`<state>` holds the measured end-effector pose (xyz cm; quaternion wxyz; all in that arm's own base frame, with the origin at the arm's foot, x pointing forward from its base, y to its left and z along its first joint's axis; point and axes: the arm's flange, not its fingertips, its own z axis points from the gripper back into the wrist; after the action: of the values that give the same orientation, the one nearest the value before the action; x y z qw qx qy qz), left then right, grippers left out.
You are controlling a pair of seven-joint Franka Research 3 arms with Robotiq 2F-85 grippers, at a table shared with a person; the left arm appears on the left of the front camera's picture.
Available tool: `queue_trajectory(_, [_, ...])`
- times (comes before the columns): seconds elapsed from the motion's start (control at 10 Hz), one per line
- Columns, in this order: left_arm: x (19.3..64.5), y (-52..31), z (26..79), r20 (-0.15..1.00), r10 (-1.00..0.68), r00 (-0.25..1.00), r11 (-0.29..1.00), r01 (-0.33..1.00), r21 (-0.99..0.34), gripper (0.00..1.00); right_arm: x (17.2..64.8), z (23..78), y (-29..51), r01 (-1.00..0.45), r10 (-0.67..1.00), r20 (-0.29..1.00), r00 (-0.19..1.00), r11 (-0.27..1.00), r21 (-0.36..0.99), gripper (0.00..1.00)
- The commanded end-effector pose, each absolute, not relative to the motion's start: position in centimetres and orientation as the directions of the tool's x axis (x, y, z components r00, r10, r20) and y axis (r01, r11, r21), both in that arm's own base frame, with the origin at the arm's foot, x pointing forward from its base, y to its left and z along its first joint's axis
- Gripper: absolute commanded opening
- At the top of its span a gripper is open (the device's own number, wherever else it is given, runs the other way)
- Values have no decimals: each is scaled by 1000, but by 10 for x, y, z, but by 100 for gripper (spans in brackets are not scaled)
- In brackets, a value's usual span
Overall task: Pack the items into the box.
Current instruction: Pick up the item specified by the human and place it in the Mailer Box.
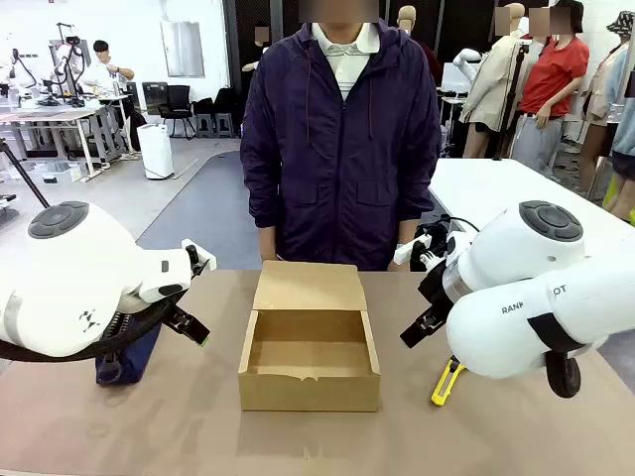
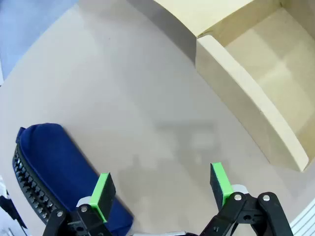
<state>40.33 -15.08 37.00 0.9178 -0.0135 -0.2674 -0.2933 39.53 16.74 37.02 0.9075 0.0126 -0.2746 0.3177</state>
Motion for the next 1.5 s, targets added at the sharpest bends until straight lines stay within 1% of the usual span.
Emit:
queue_trajectory(0.0, [403,-151,370,499,-531,685,828,545,132,100,395,370,167,-584,570,506,647,798,-152,100])
queue_trajectory(1.2, [403,-151,370,499,-531,685,828,545,132,100,395,370,167,-584,570,506,647,798,-152,100])
queue_trajectory(1.3, [401,-152,392,495,-539,681,795,606,31,100,396,389,166,-530,516,490,703,839,-122,100])
queue_trajectory(1.4, [408,-162,426,443,-329,834,892,429,-145,100,401,424,153,-471,380,501,778,880,65,100])
